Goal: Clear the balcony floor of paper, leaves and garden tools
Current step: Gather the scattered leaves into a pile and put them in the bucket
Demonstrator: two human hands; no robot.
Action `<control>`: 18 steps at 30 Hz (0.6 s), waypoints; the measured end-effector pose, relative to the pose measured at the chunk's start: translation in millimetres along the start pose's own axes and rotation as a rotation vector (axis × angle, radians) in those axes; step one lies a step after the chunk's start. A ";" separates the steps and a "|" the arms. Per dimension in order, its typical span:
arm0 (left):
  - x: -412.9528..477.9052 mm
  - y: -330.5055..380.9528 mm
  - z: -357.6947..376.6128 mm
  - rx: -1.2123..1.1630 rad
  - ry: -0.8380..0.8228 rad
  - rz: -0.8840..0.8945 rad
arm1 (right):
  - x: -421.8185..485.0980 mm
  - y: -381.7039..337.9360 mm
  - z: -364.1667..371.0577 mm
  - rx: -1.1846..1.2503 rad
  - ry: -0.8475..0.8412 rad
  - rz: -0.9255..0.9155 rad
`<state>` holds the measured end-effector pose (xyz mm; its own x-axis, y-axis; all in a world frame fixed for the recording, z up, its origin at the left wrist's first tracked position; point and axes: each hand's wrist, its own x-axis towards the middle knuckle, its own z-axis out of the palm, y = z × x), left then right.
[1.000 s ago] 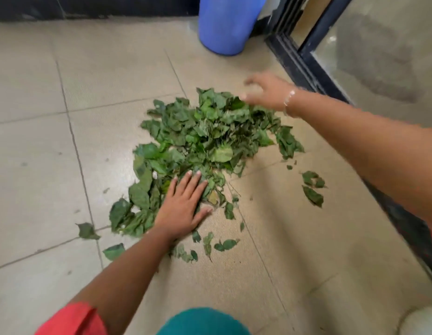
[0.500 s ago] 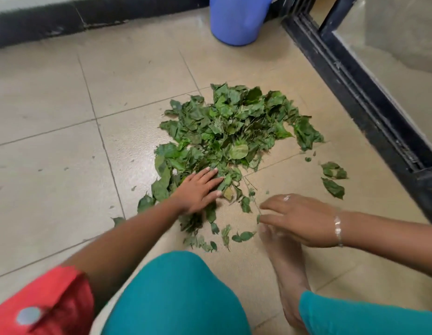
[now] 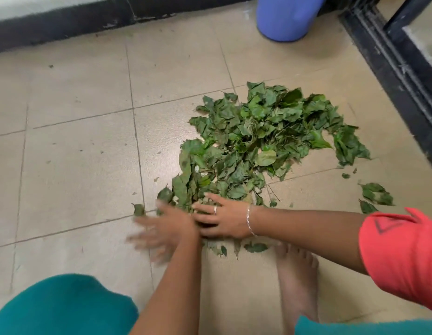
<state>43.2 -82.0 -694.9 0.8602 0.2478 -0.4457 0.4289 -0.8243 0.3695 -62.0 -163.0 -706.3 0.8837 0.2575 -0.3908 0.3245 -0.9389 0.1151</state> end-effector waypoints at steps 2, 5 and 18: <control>13.3 -35.1 -1.7 0.011 0.016 -0.109 | 2.6 22.5 2.7 -0.031 -0.047 0.028; 11.5 -41.2 9.3 -0.042 -0.034 -0.008 | -5.7 64.0 4.0 -0.032 -0.102 0.162; -20.1 51.6 37.4 -0.214 -0.293 0.753 | -86.5 201.9 6.1 -0.049 -0.281 0.872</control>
<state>37.8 -148.5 -697.3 0.8441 -0.4973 -0.2005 -0.1633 -0.5945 0.7873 -75.0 -376.2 -654.8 0.7095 -0.6092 -0.3542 -0.3998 -0.7620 0.5095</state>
